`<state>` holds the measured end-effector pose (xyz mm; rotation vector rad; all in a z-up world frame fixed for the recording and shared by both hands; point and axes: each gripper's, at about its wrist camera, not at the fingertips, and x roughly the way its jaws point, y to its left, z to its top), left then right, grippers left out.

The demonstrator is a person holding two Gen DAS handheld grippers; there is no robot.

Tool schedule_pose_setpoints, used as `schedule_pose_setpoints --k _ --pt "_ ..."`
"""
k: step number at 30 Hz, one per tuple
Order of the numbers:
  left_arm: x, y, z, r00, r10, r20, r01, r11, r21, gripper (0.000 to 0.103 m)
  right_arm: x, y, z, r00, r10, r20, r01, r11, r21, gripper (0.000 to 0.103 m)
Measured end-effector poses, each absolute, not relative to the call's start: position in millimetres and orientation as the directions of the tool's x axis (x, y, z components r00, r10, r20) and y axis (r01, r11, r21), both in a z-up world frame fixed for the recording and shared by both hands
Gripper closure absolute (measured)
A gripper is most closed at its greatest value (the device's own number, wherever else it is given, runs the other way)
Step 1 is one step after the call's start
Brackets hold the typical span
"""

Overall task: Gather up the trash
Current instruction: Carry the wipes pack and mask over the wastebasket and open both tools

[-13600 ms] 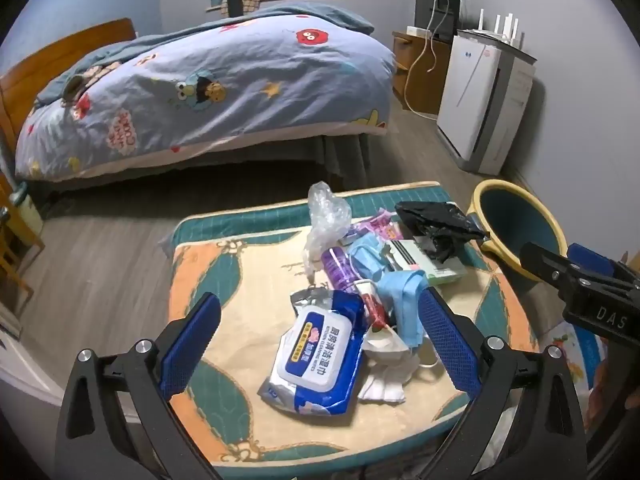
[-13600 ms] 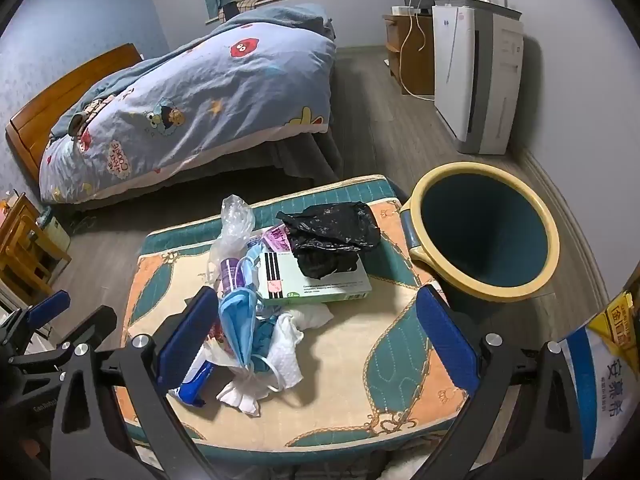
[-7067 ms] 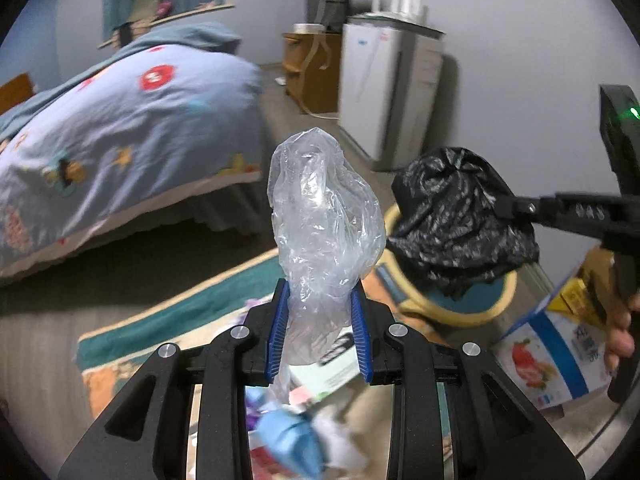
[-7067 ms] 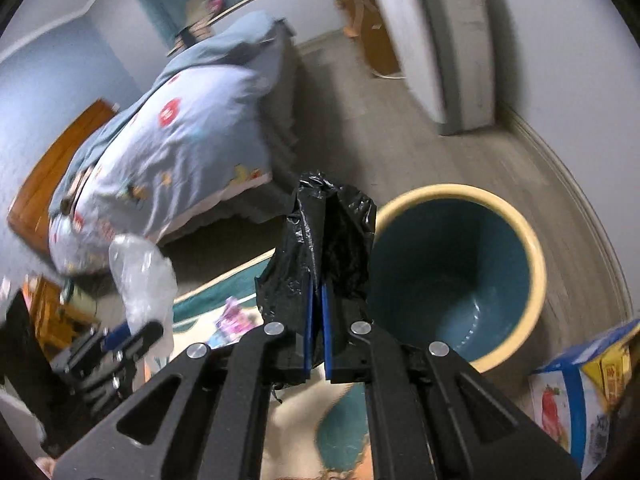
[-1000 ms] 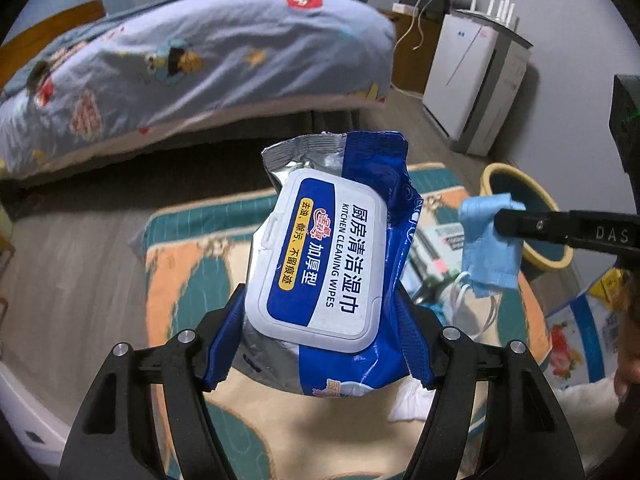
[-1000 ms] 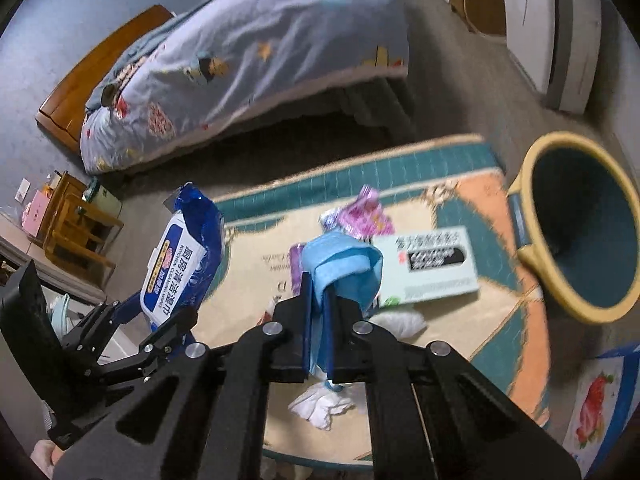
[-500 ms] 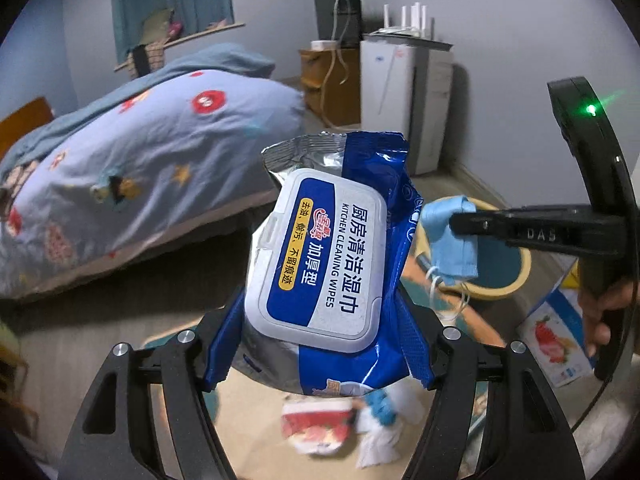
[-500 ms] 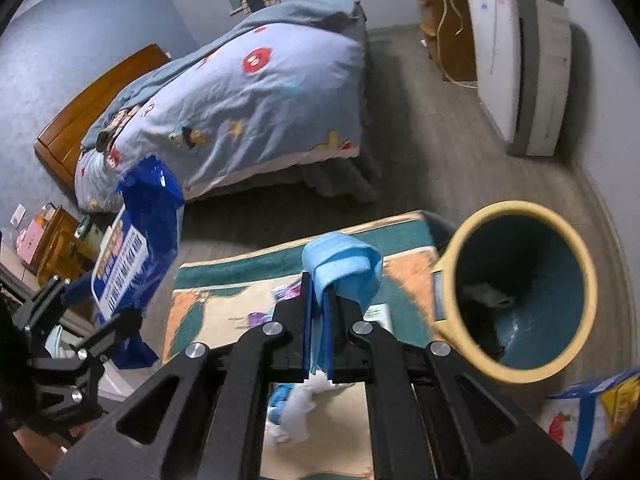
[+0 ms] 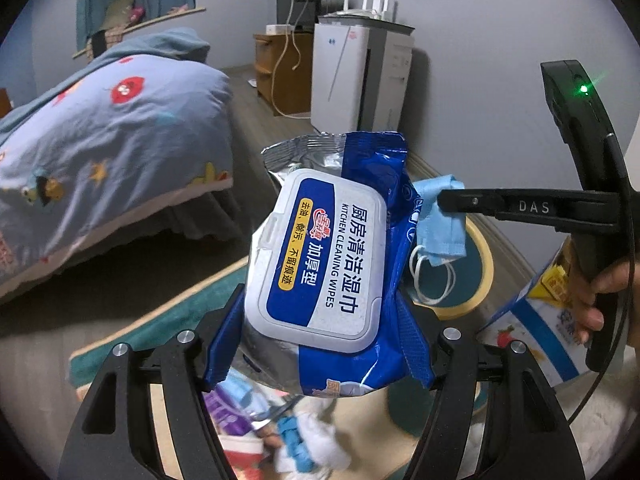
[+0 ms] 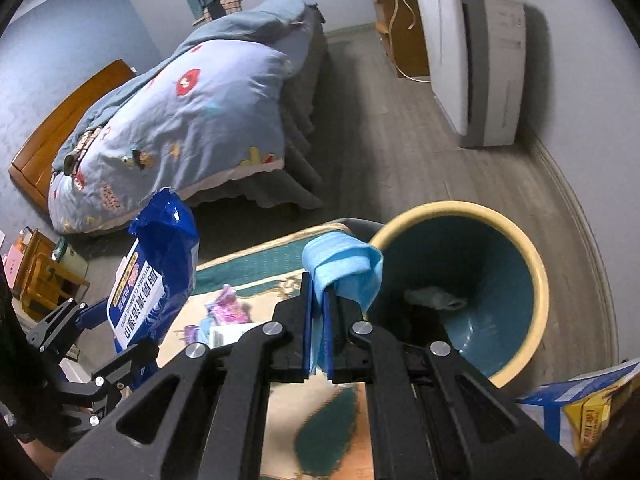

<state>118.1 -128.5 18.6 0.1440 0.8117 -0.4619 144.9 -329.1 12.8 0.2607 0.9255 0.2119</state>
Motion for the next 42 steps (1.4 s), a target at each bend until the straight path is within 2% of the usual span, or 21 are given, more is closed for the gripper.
schedule_pose_setpoints --k 17,33,42 --pt "130.6 -197.8 -17.7 0.542 -0.332 -0.772 0.505 0.863 -0.016 0.032 151.5 -416.2 -12.8 0.585 0.223 -0.780 0.089 0.938 0.336 0.099" --pt "140.7 -271.1 -67.9 0.492 -0.310 -0.814 0.575 0.817 0.037 0.032 160.5 -465.9 -54.4 0.519 0.129 -0.845 0.244 0.925 0.291 0.099" --pt "159.3 -283.9 -94.5 0.471 -0.302 -0.829 0.559 0.829 0.016 0.030 166.9 -466.3 -68.5 0.484 0.087 -0.871 0.269 0.932 0.243 0.098"
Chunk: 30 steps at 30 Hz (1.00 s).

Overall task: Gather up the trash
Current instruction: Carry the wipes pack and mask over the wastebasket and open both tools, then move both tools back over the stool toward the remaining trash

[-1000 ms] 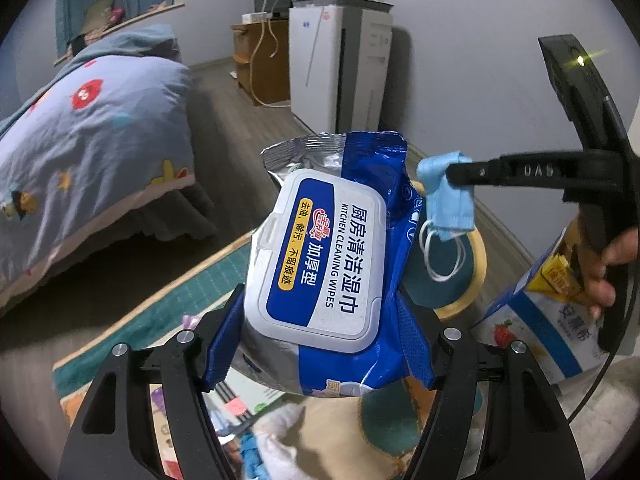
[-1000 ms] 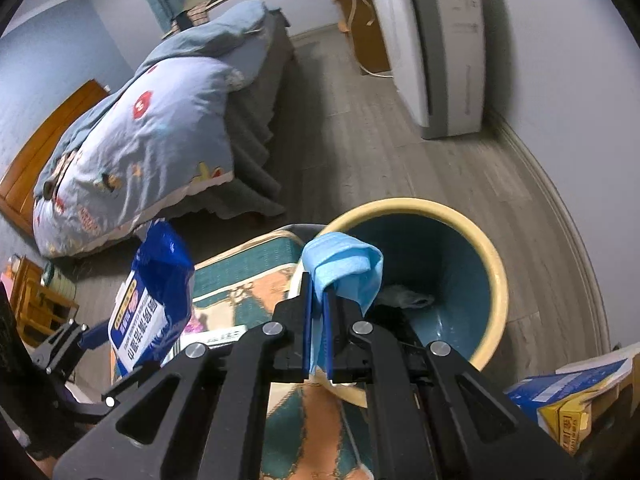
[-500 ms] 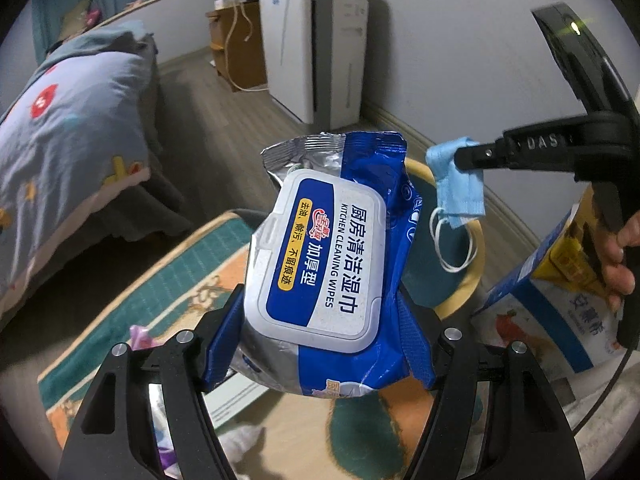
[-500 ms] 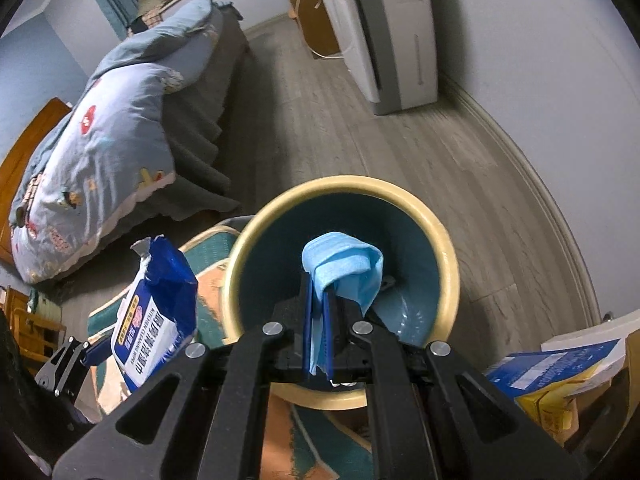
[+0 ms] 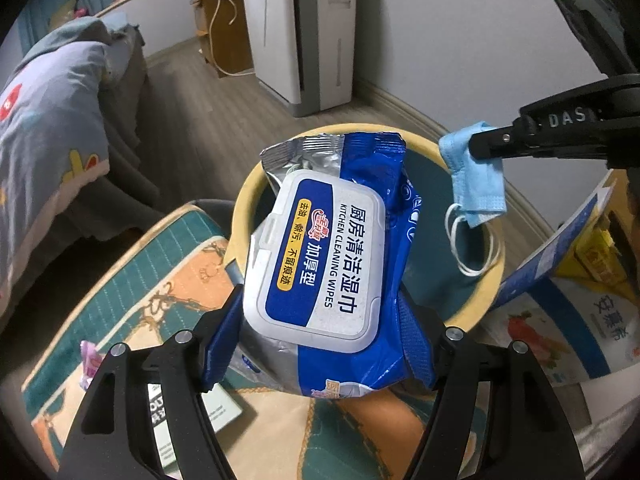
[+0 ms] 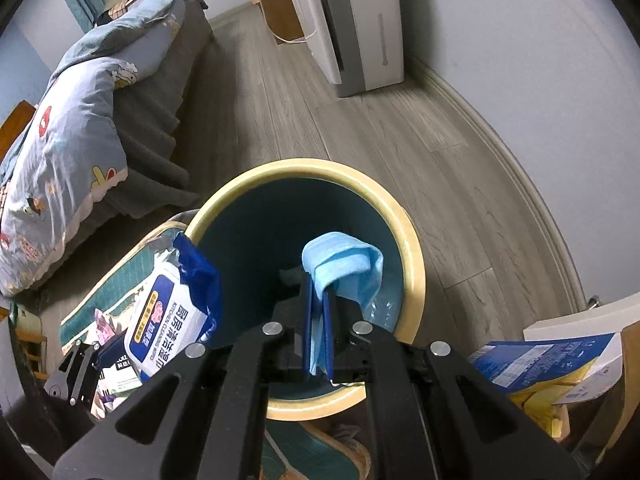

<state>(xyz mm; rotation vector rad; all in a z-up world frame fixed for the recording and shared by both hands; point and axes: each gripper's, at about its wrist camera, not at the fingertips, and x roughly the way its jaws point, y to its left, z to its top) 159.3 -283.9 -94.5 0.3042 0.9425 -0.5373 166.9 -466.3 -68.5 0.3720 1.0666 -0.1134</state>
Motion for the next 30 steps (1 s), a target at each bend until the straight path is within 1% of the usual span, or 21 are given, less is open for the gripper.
schedule_pose_setpoints --k 1,5,6,7,8,9,10,12,13,14,15,18,20,24,30 --pt "160.8 -282.9 -94.3 0.472 -0.309 -0.826 0.555 0.832 0.006 0.027 166.7 -466.6 -67.7 0.490 0.088 -0.867 0.270 0.930 0.247 0.098" --pt "163.4 -279.3 -90.0 0.477 -0.335 -0.813 0.545 0.838 -0.026 0.023 166.7 -465.5 -63.0 0.517 0.089 -0.851 0.268 0.928 0.260 0.097" --pt "163.2 -279.2 -89.0 0.480 -0.339 -0.809 0.546 0.838 -0.027 0.022 166.9 -464.8 -61.8 0.522 0.089 -0.848 0.267 0.927 0.262 0.093" --pt "162.4 -278.9 -87.5 0.484 -0.342 -0.806 0.549 0.836 -0.026 0.019 167.1 -464.5 -61.1 0.526 0.090 -0.846 0.266 0.927 0.264 0.089" --pt "161.6 -278.6 -87.4 0.486 -0.342 -0.804 0.549 0.836 -0.024 0.015 167.2 -463.9 -60.5 0.527 0.089 -0.845 0.266 0.927 0.263 0.077" --pt "160.9 -278.1 -86.5 0.493 -0.338 -0.801 0.547 0.837 -0.017 0.015 167.2 -462.9 -60.2 0.528 0.086 -0.845 0.266 0.928 0.260 0.061" --pt "160.2 -277.2 -85.4 0.498 -0.336 -0.799 0.545 0.838 -0.013 0.014 167.1 -462.0 -59.8 0.529 0.083 -0.844 0.266 0.929 0.258 0.055" --pt "159.4 -275.6 -84.2 0.499 -0.334 -0.800 0.542 0.840 -0.012 0.013 166.9 -460.9 -58.2 0.533 0.081 -0.842 0.266 0.929 0.258 0.036" --pt "158.8 -273.5 -83.0 0.503 -0.328 -0.800 0.538 0.843 -0.007 0.012 166.7 -460.6 -57.0 0.538 0.084 -0.839 0.266 0.927 0.263 0.030" --pt "158.4 -271.9 -81.8 0.507 -0.324 -0.799 0.535 0.845 -0.003 0.012 166.9 -460.0 -55.8 0.542 0.086 -0.836 0.265 0.927 0.267 0.020" --pt "157.6 -269.6 -80.1 0.512 -0.319 -0.797 0.531 0.847 0.002 0.011 166.6 -459.0 -53.8 0.550 0.089 -0.830 0.260 0.927 0.271 0.015" --pt "155.1 -262.8 -74.4 0.523 -0.313 -0.792 0.522 0.853 0.008 0.010 166.7 -454.3 -48.7 0.560 0.085 -0.824 0.252 0.930 0.267 0.008" --pt "152.8 -256.6 -68.2 0.534 -0.314 -0.785 0.519 0.855 0.011 0.009 166.6 -451.3 -46.7 0.563 0.084 -0.822 0.249 0.932 0.265 0.007" --pt "146.5 -243.4 -55.0 0.561 -0.308 -0.768 0.518 0.855 0.036 0.009 167.3 -446.0 -43.8 0.565 0.087 -0.820 0.249 0.930 0.271 0.006" --pt "136.8 -220.6 -37.1 0.582 -0.319 -0.748 0.521 0.853 0.042 0.008 167.8 -431.4 -33.7 0.580 0.116 -0.806 0.242 0.920 0.307 0.006"
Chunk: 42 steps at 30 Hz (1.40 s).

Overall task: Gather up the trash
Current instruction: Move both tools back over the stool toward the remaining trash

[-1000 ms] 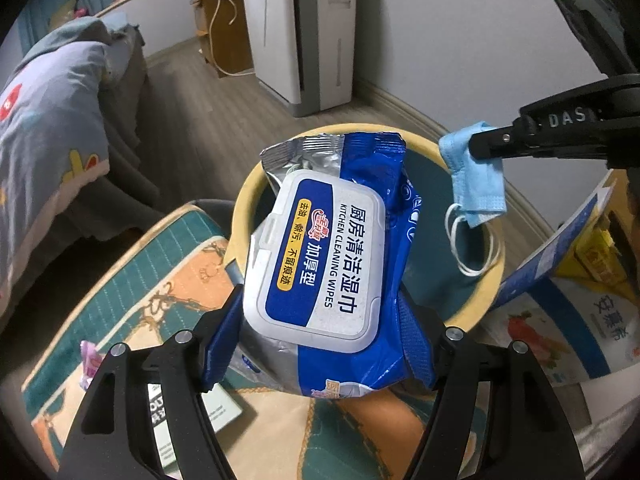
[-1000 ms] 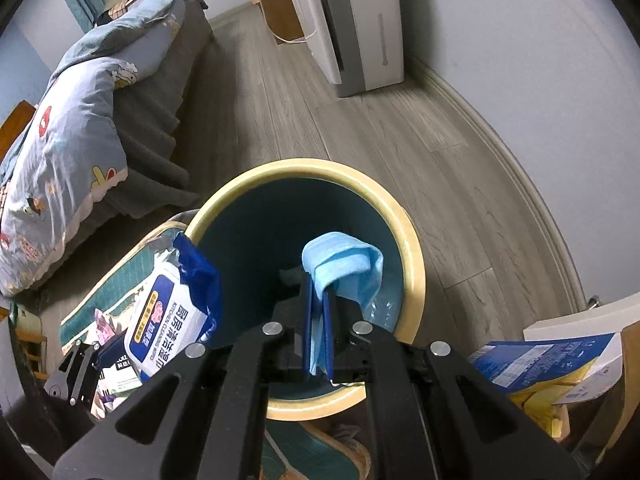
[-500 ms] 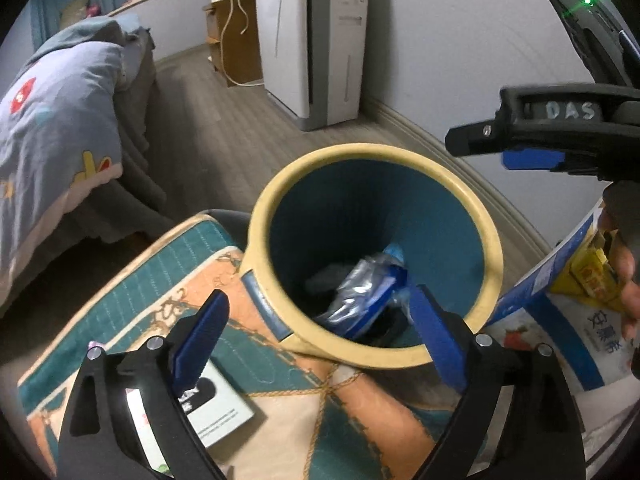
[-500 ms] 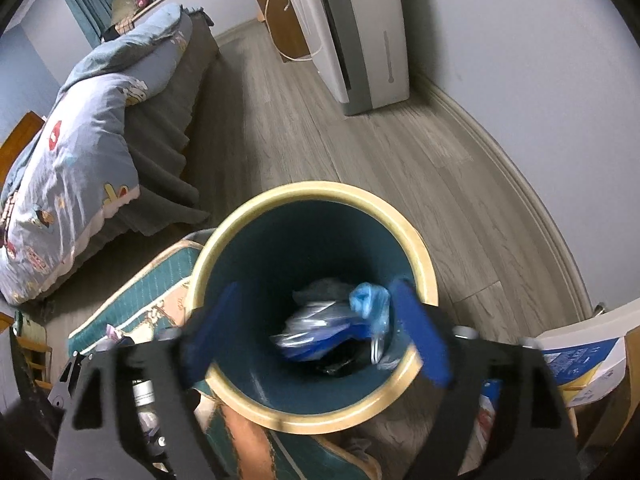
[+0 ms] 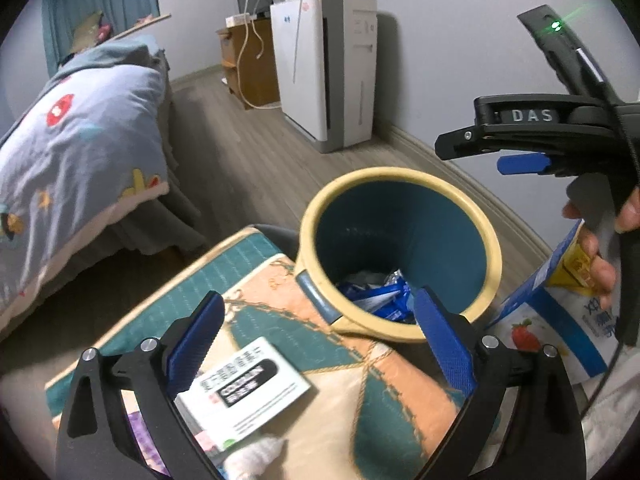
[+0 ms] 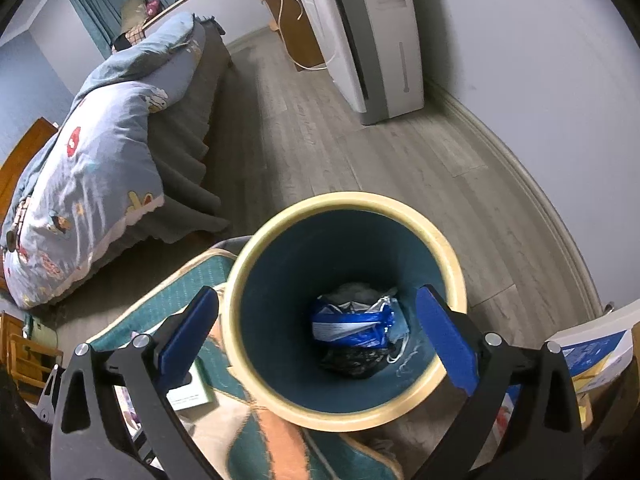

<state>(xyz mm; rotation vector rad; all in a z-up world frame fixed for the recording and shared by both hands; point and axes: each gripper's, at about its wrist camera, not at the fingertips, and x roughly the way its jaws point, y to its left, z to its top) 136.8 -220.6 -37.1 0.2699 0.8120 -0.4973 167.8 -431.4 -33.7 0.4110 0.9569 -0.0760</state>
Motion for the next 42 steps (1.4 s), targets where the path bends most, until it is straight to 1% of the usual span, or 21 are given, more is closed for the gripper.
schedule_pose_setpoints --k 10,26,35,39,42 --pt "122.0 -173.4 -26.6 0.603 -0.287 -0.744 0.475 0.879 0.046 0.008 169.7 -400.2 -25.0 0.575 0.144 -0.805 0.209 0.926 0.315 0.006" --pt "101.2 -96.4 -21.3 0.638 -0.215 -0.739 0.389 0.919 0.069 0.008 171.0 -331.1 -16.0 0.561 0.148 -0.815 0.121 0.959 0.257 0.006" --pt "98.4 -39.8 -30.8 0.636 -0.150 -0.757 0.306 0.950 0.068 0.008 177.2 -279.8 -26.6 0.518 0.195 -0.833 0.057 0.964 0.261 0.006" --pt "99.5 -15.9 -35.6 0.634 -0.113 -0.765 0.262 0.962 0.076 0.008 176.8 -261.4 -33.1 0.497 0.186 -0.848 0.033 0.972 0.233 0.006" --pt "100.0 0.8 -40.3 0.622 -0.105 -0.776 0.230 0.972 0.052 0.008 176.3 -250.2 -39.7 0.475 0.184 -0.861 0.020 0.975 0.220 0.006"
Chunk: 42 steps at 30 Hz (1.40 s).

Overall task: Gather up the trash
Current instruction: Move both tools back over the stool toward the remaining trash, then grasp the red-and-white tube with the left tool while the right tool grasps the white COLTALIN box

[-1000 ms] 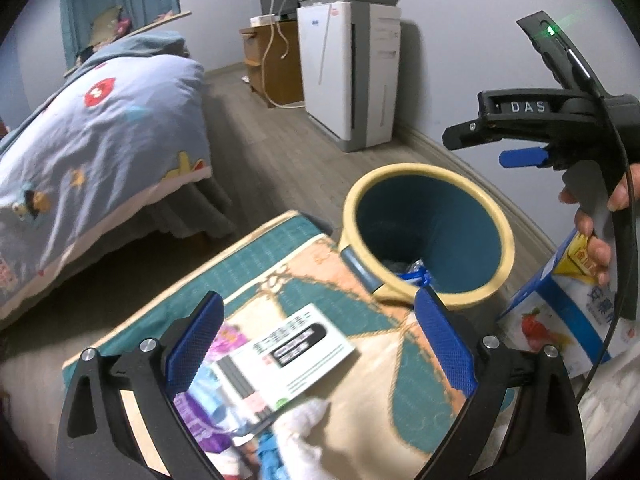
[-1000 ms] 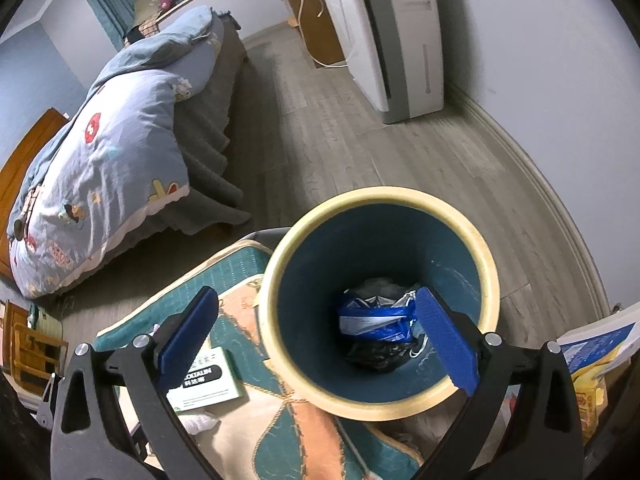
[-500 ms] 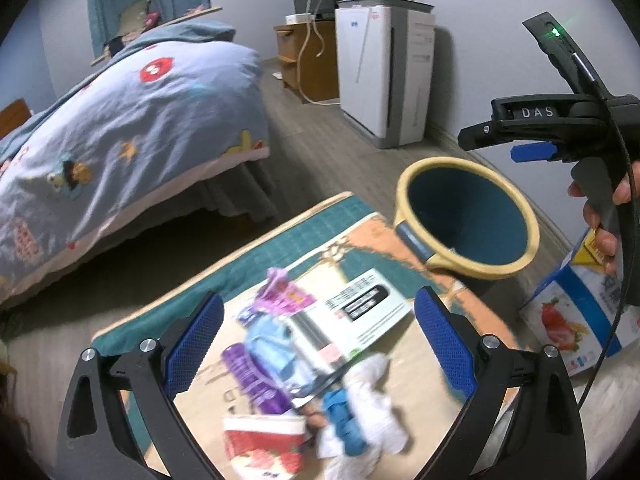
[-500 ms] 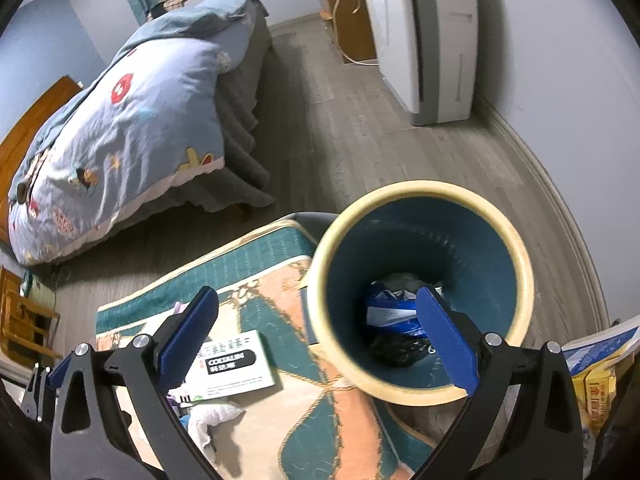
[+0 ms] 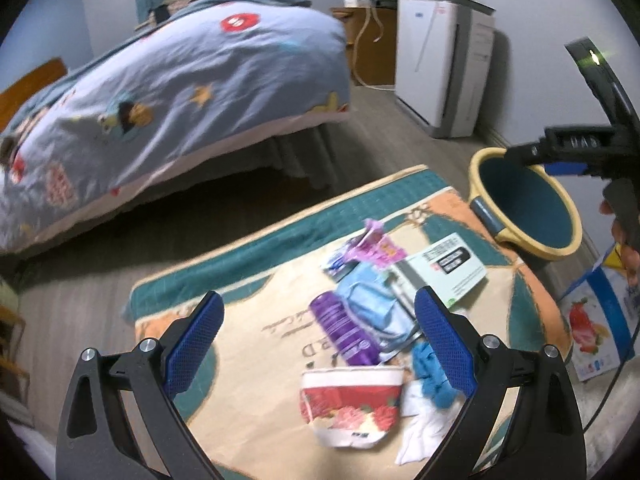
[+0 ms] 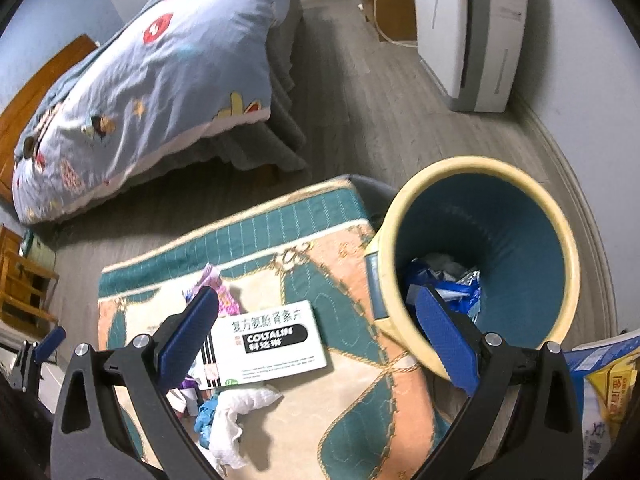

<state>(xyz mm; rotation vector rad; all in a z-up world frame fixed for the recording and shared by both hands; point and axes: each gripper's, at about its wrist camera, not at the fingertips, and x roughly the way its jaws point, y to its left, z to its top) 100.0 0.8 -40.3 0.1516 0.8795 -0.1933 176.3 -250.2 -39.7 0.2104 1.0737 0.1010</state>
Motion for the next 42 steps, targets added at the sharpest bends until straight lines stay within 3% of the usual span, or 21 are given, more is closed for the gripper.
schedule_pose_setpoints --k 6,22,27,30,35,42 --pt "94.2 12.6 -64.3 0.557 -0.122 -0.822 0.222 0.975 0.005 0.008 175.6 -224.0 -53.1 0.429 0.192 -0.882 -0.012 0.978 0.207 0.006" --pt "70.4 -22.2 -135.4 0.379 -0.113 -0.918 0.408 0.911 0.057 0.008 180.1 -180.2 -77.5 0.351 0.172 -0.920 -0.083 0.985 0.152 0.006" --pt "72.0 -28.3 -150.4 0.359 -0.054 -0.932 0.428 0.897 0.113 0.011 181.1 -175.2 -90.7 0.309 0.166 -0.937 -0.093 0.985 0.144 0.006" --pt "78.7 -18.3 -145.0 0.341 -0.100 -0.935 0.398 0.916 0.047 0.042 180.5 -170.4 -97.3 0.281 0.183 -0.942 -0.113 0.981 0.157 0.006" --pt "86.5 -7.5 -130.3 0.374 -0.098 -0.922 0.364 0.930 0.049 0.071 179.8 -168.2 -100.2 0.269 0.183 -0.946 -0.121 0.980 0.156 0.006" --pt "104.1 29.6 -92.7 0.469 -0.115 -0.876 0.222 0.975 -0.010 0.090 183.9 -185.7 -104.3 0.258 0.215 -0.942 -0.043 0.977 0.211 0.006"
